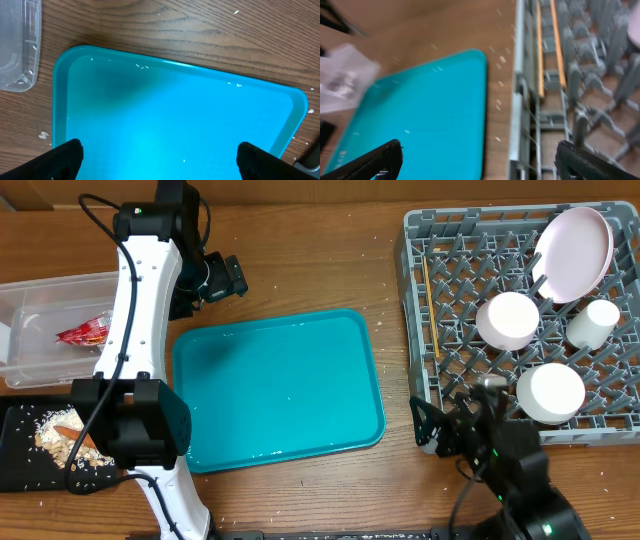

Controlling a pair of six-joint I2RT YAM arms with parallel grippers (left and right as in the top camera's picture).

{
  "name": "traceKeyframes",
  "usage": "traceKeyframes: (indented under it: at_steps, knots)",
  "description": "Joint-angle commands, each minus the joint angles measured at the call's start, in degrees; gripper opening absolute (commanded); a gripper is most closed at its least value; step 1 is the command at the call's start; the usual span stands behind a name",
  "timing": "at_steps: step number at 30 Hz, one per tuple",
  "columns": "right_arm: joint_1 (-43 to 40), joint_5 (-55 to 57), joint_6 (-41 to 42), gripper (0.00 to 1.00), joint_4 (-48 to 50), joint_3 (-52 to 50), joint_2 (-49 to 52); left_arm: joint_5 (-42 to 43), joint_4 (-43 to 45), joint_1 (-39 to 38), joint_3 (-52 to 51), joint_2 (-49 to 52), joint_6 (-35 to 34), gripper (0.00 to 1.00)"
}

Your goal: Sort waste into correct bins and load items into the dishwasher

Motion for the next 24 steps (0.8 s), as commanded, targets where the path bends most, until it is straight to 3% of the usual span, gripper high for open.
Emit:
traceKeyframes:
  at_steps: [1,9,24]
  knots:
    - [-1.07,-2.67,-4.66,1.00,0.46,-2.80,-7.10,0.42,0.07,-0.50,-0.26,-0.66,-0.81,1.00]
    - [-8.72,-7.08,-4.63,1.00,4.22,-10.34,-17.29,0.42,0.04,-0.55,-0.26,-0.66,-0.81,1.00]
    - [-15.89,-6.43,-6.19,1.00,19.54,-19.26,-20.20,0.42,0.04,-0.44,-0.26,-0.66,-0.81,1.00]
